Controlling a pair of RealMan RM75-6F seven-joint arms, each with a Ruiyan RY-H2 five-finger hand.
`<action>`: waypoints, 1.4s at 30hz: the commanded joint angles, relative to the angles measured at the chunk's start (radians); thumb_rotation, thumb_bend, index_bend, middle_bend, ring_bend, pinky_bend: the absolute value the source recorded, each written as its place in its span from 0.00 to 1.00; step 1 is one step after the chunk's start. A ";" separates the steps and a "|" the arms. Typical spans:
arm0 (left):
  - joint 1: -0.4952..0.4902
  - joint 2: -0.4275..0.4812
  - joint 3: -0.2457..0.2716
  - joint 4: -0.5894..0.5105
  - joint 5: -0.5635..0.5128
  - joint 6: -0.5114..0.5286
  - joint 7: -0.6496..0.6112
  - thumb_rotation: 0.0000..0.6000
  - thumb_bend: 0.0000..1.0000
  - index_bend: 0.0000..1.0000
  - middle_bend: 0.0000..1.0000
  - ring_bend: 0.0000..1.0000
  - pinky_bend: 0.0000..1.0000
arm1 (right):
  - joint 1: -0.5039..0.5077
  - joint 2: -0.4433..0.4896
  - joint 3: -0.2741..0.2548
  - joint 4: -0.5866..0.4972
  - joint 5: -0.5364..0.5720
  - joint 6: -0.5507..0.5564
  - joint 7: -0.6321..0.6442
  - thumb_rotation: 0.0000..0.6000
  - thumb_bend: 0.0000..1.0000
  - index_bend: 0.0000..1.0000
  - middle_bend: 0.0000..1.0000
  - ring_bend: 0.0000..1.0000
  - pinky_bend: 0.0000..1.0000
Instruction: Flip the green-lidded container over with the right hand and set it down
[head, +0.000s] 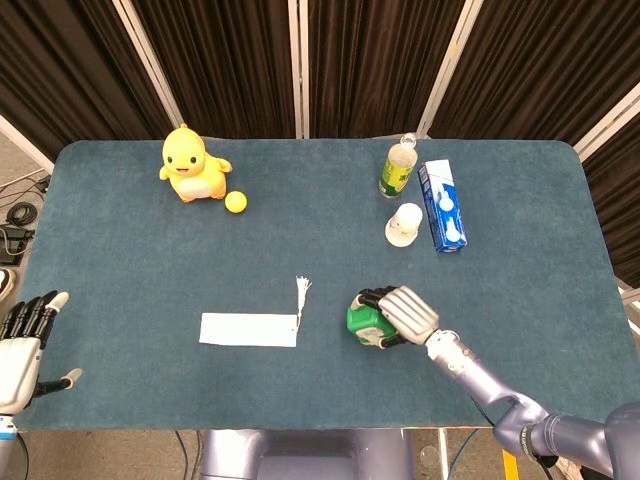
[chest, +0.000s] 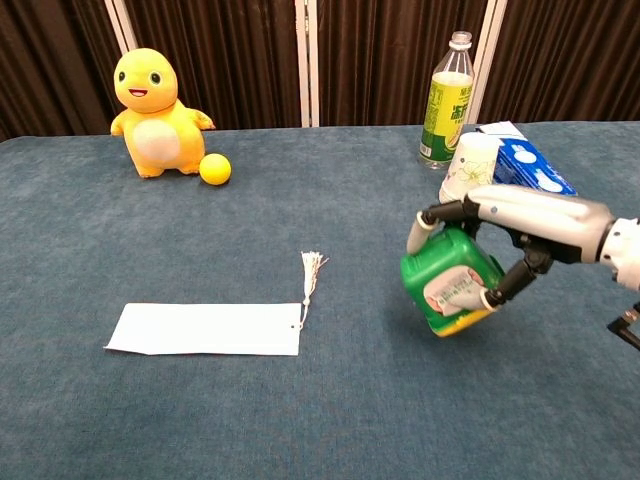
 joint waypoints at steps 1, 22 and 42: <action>-0.002 -0.001 0.000 0.000 -0.001 -0.002 0.003 1.00 0.00 0.00 0.00 0.00 0.00 | -0.005 0.004 -0.022 0.007 -0.013 -0.008 0.037 1.00 0.40 0.35 0.41 0.38 0.53; 0.008 0.003 0.010 -0.010 0.034 0.022 0.000 1.00 0.00 0.00 0.00 0.00 0.00 | -0.104 0.305 -0.104 -0.182 -0.123 0.191 0.003 1.00 0.01 0.00 0.00 0.00 0.00; 0.016 0.018 0.002 0.018 0.069 0.057 -0.109 1.00 0.00 0.00 0.00 0.00 0.00 | -0.434 0.484 -0.035 -0.471 0.082 0.524 -0.478 1.00 0.00 0.00 0.00 0.00 0.00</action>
